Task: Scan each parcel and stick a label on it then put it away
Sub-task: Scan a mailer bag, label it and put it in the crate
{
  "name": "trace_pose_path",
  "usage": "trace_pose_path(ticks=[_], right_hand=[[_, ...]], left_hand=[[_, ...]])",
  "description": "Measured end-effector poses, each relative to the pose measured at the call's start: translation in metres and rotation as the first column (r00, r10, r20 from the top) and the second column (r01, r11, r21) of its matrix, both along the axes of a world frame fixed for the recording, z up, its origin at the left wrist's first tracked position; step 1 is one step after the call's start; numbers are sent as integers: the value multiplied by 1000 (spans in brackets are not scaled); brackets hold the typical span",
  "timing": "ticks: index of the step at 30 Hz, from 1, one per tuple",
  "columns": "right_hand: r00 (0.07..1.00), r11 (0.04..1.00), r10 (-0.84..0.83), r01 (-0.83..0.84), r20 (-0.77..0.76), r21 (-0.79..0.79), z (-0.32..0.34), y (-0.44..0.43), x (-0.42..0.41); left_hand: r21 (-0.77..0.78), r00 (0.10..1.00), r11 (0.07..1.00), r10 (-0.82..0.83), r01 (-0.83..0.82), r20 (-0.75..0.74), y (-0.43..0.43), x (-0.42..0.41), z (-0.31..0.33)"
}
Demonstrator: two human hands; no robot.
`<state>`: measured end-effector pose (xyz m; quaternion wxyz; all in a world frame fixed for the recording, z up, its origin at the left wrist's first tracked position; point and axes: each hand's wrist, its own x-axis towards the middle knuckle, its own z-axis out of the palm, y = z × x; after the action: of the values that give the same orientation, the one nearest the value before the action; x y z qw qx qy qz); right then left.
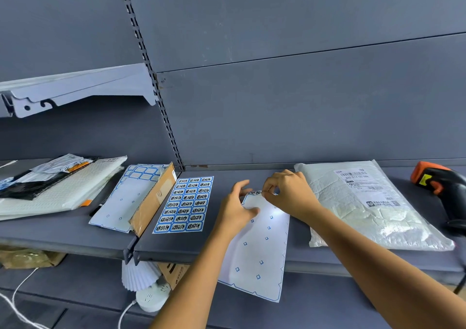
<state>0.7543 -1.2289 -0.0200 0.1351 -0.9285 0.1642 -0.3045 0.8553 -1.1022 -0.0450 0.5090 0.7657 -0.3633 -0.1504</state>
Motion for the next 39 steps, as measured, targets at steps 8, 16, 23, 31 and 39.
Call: trace_pose_path(ticks=[8,16,23,31,39], right_hand=[[1000,992,4,-1,-23,128,12,-1,2],[996,953,-4,-25,94,301,27,-5,-7],[992,912,-68,19,106,409,7,-21,-33],[998,933,-47,34,29,359,-22,-25,-50],[997,925,-48,23,57,378,-27,-30,-49]], left_hand=[[42,998,999,23,-21,-52,-1,2,-3],[63,995,996,69,-65,-67,-4,12,-14],[194,985,967,151,-165,84,-14,48,-7],[161,934,956,187,-244,306,-35,96,-2],[418,713,888,-169,-189,681,-35,76,-16]])
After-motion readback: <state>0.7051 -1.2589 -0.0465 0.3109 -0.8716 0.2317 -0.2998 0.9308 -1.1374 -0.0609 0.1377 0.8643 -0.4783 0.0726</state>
